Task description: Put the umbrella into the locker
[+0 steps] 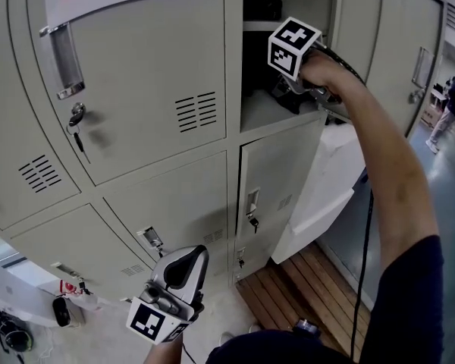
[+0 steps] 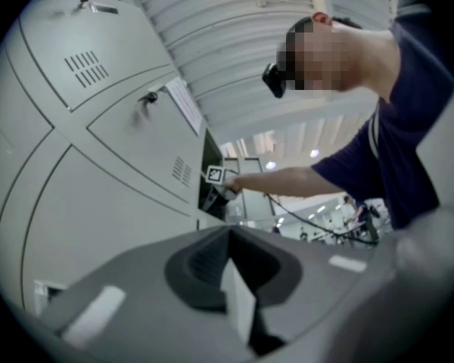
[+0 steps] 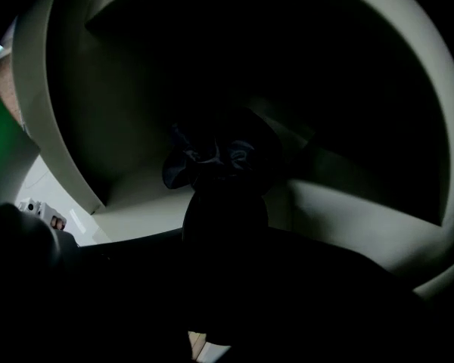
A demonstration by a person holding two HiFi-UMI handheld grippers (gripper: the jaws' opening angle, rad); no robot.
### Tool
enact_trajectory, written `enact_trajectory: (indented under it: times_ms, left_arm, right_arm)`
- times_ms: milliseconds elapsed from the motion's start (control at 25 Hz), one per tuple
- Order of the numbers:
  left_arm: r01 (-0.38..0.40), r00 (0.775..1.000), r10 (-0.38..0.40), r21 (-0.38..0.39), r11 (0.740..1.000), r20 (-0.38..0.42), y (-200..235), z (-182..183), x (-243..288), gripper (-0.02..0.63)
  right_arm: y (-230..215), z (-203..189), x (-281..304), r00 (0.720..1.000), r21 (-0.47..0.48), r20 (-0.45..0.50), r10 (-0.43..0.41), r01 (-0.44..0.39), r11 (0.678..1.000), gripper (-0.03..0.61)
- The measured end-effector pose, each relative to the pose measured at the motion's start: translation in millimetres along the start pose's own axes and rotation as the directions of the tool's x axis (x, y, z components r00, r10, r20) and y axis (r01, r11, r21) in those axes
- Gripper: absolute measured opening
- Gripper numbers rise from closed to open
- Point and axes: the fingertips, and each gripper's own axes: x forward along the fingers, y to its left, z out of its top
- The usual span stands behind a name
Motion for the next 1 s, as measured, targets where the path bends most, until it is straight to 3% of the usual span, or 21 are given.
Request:
enact_trajectory:
  times_ms: [1000]
  left_arm:
    - [-0.072, 0.996, 0.073, 0.018, 0.997, -0.058, -0.3, -11.6, 10.8, 0.003]
  right_arm:
    - [-6.8, 21.5, 51.5, 0.998, -0.019, 0.041, 0.041, -0.040, 0.999, 0.218]
